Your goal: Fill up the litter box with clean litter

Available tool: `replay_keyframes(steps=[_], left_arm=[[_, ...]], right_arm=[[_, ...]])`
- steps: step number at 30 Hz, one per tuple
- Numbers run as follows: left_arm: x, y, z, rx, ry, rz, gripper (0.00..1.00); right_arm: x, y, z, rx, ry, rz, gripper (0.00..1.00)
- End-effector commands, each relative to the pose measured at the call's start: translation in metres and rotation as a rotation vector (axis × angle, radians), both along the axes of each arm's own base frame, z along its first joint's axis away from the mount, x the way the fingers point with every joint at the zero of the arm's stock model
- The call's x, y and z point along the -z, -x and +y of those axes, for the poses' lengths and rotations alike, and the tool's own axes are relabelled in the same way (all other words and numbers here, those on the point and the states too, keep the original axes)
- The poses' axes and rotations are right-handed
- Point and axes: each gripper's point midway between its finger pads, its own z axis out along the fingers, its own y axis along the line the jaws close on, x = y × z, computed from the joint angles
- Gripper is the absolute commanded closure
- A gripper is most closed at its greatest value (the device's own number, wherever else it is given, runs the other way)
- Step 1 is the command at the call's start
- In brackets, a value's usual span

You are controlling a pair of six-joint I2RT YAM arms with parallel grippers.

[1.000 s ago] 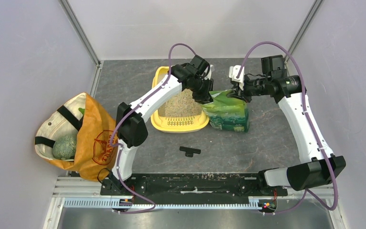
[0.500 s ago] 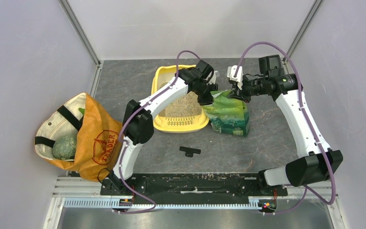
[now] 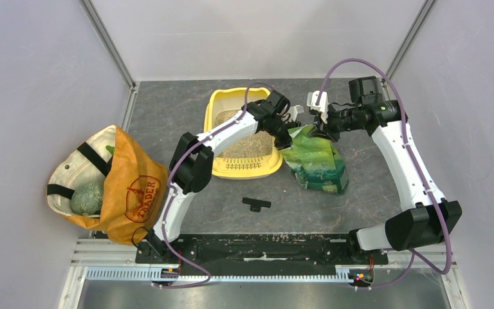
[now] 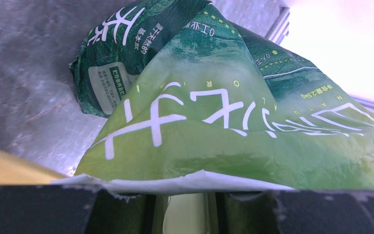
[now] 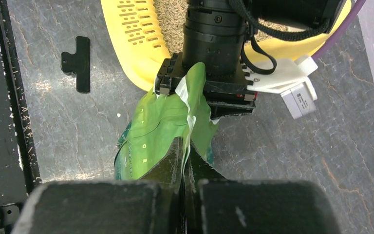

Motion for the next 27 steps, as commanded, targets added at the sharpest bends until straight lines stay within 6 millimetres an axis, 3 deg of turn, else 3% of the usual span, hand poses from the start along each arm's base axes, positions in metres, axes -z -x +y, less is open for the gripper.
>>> replay_keyframes(steps=[1, 11, 16, 20, 27], left_arm=[[-0.008, 0.053, -0.030, 0.142, 0.118, 0.162, 0.98], [-0.039, 0.071, -0.049, 0.215, 0.317, 0.269, 0.98], [-0.071, 0.076, -0.056, 0.249, 0.497, 0.321, 0.98], [-0.100, 0.080, -0.053, 0.266, 0.635, 0.375, 0.98], [-0.122, 0.081, -0.049, 0.262, 0.704, 0.392, 0.98]], right_arm=[[-0.034, -0.010, 0.013, -0.053, -0.076, -0.136, 1.00], [-0.058, -0.018, 0.018, -0.029, -0.130, -0.158, 1.00], [-0.061, -0.016, 0.018, -0.028, -0.130, -0.165, 1.00], [-0.056, -0.011, 0.016, -0.030, -0.116, -0.159, 1.00], [-0.061, -0.005, 0.010, -0.015, -0.107, -0.169, 1.00]])
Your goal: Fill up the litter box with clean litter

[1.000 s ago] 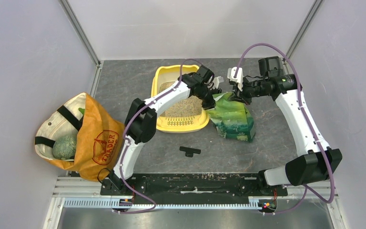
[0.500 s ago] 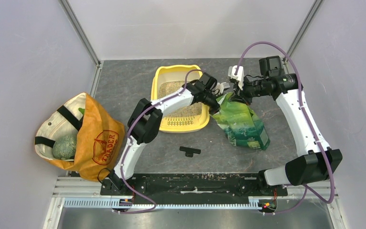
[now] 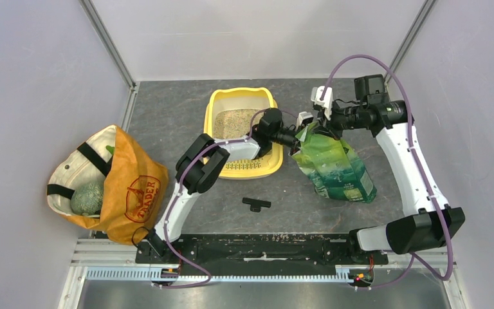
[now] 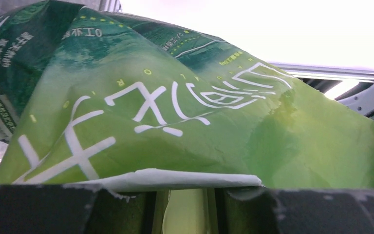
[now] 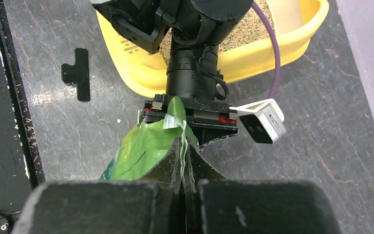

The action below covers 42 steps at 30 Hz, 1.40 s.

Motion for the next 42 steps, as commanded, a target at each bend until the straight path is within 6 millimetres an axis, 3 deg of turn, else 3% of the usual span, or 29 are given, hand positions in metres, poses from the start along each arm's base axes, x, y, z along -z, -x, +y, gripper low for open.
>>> replay_keyframes(steps=[1, 8, 19, 28, 42], left_arm=[[-0.067, 0.036, 0.004, 0.106, 0.162, -0.090, 0.98], [-0.078, 0.026, 0.022, 0.043, 0.118, -0.151, 0.98], [-0.077, -0.023, 0.090, -0.151, 0.037, -0.179, 0.98], [-0.081, -0.059, 0.150, -0.306, -0.007, -0.189, 0.98], [-0.085, -0.076, 0.199, -0.409, -0.013, -0.186, 0.98]], right_arm=[[-0.049, -0.006, 0.010, -0.053, -0.077, -0.184, 1.00], [-0.065, -0.004, -0.005, -0.018, -0.094, -0.205, 1.00], [-0.091, -0.023, 0.006, -0.017, -0.172, -0.220, 1.00], [-0.084, -0.029, 0.022, -0.055, -0.188, -0.209, 1.00], [-0.064, -0.034, 0.023, -0.061, -0.138, -0.205, 1.00]])
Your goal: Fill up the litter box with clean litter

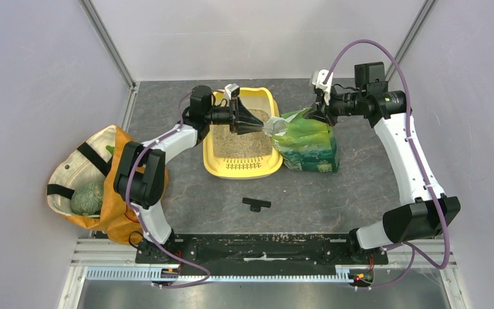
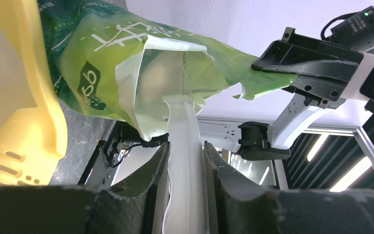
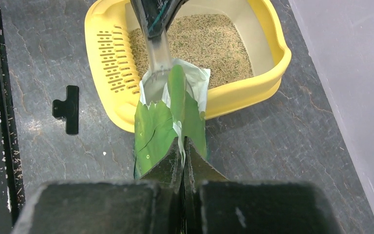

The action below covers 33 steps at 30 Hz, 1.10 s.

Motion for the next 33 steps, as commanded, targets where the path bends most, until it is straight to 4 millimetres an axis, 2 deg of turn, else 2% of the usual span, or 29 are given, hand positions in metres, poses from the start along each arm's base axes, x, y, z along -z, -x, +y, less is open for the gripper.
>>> replay_keyframes(steps=[1, 18, 33], left_arm=[[-0.025, 0.009, 0.018, 0.021, 0.028, -0.088, 0.98], [-0.026, 0.006, 0.071, -0.068, 0.024, -0.095, 0.98], [-0.039, 0.008, 0.113, -0.161, 0.038, -0.098, 0.98]], right_arm=[[-0.026, -0.006, 0.006, -0.033, -0.019, -0.141, 1.00], [-0.020, -0.006, 0.005, -0.040, -0.004, -0.139, 1.00], [-0.020, -0.006, 0.007, -0.043, -0.005, -0.133, 1.00]])
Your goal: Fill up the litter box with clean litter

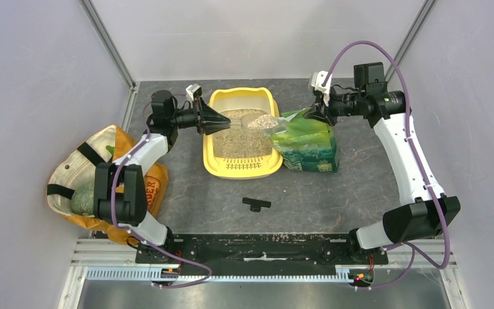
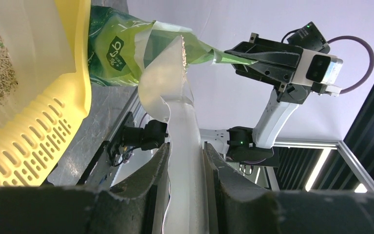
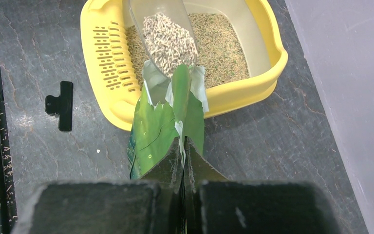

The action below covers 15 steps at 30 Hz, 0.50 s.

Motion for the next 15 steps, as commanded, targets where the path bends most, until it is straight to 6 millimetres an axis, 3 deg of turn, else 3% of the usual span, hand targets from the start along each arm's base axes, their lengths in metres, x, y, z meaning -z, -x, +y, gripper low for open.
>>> replay_keyframes(steps=[1, 6, 8, 15], left_arm=[[-0.024, 0.009, 0.015, -0.005, 0.016, -0.097, 0.98], [-0.021, 0.005, 0.033, -0.057, 0.005, -0.085, 0.98], [-0.014, -0.002, 0.050, -0.110, -0.033, -0.084, 0.98], [0.016, -0.008, 0.071, -0.175, -0.386, -0.108, 0.98]], right_arm=[[-0.023, -0.004, 0.008, -0.035, -0.028, -0.100, 1.00], [-0.023, -0.003, 0.008, -0.035, -0.027, -0.102, 1.00], [-0.022, -0.003, 0.008, -0.035, -0.026, -0.101, 1.00], [-0.020, -0.002, 0.004, 0.000, -0.018, -0.081, 1.00]])
